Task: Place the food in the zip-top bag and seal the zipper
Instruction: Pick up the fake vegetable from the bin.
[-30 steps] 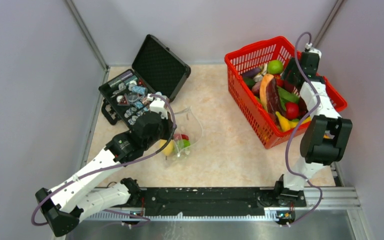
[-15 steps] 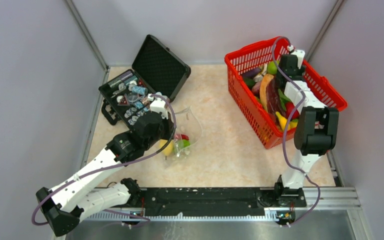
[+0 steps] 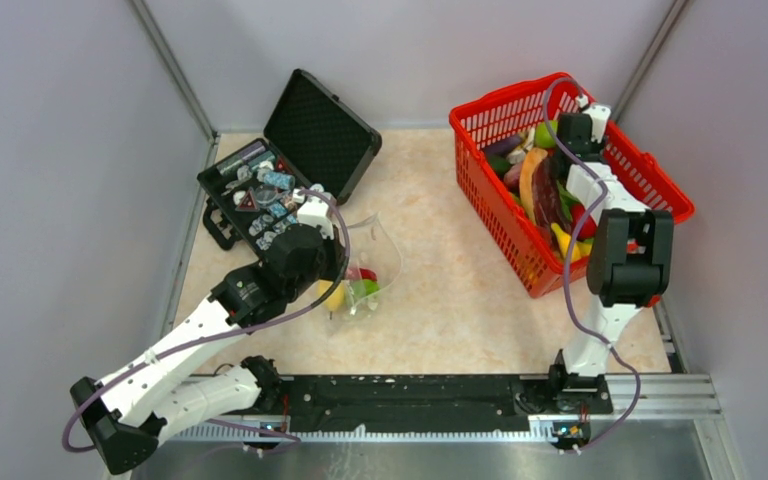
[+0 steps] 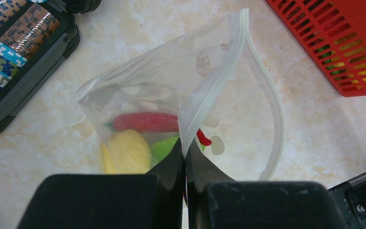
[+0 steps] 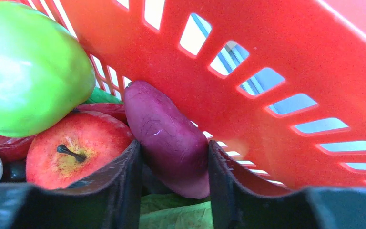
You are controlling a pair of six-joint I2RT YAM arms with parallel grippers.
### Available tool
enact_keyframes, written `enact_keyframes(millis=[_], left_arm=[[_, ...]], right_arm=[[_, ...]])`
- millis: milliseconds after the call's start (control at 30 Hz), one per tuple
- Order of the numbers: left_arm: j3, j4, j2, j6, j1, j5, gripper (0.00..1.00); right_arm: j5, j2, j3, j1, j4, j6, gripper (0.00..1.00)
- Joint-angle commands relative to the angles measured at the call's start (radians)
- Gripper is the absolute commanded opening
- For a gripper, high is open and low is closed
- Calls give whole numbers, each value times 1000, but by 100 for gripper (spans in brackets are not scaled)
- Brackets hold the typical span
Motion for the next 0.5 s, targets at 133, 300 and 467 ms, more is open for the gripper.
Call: enact_keyframes(millis=[133, 300, 467], left_arm=[[-3, 11, -14, -6, 1, -13, 0], [-2, 13, -5, -15, 1, -1, 0], [4, 13, 5, -24, 1, 21, 0]], right_arm=[[-68, -129, -19, -10, 53, 23, 22], [-149, -320, -116, -11, 126, 14, 16], [-192, -468, -228, -12, 186, 22, 16]])
